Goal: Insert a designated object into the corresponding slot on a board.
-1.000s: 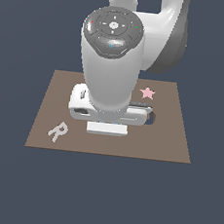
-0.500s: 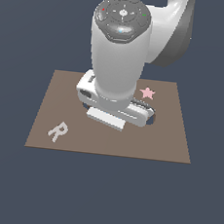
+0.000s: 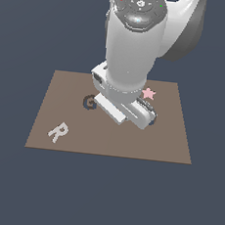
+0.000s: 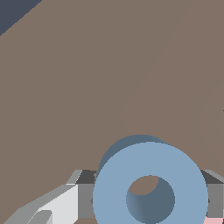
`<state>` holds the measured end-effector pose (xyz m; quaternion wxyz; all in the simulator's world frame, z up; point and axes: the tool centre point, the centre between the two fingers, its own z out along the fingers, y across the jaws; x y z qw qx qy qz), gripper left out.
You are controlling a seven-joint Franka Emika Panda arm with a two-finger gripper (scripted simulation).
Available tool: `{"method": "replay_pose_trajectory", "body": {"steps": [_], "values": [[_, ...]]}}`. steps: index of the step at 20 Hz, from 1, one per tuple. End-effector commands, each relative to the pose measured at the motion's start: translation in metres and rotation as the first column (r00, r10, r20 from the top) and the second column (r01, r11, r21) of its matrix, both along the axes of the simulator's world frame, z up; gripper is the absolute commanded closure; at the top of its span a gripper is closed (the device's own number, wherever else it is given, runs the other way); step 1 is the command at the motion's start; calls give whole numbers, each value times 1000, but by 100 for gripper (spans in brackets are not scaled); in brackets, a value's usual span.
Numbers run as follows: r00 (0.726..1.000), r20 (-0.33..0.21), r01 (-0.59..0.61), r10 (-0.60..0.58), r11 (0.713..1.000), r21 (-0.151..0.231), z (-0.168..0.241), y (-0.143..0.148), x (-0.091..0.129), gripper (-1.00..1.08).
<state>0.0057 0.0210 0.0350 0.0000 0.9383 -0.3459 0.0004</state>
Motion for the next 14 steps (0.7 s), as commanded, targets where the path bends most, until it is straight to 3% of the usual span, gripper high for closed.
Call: {"method": "replay_pose_trajectory", "body": {"steps": [1,7,14], "values": [[995,1,95,-95,995,0,1,6,-4,108],[951,1,308,-308,951,1,2,22,-12,108],[845,0,534,-534,845,1,3,42,-15,108]]}}
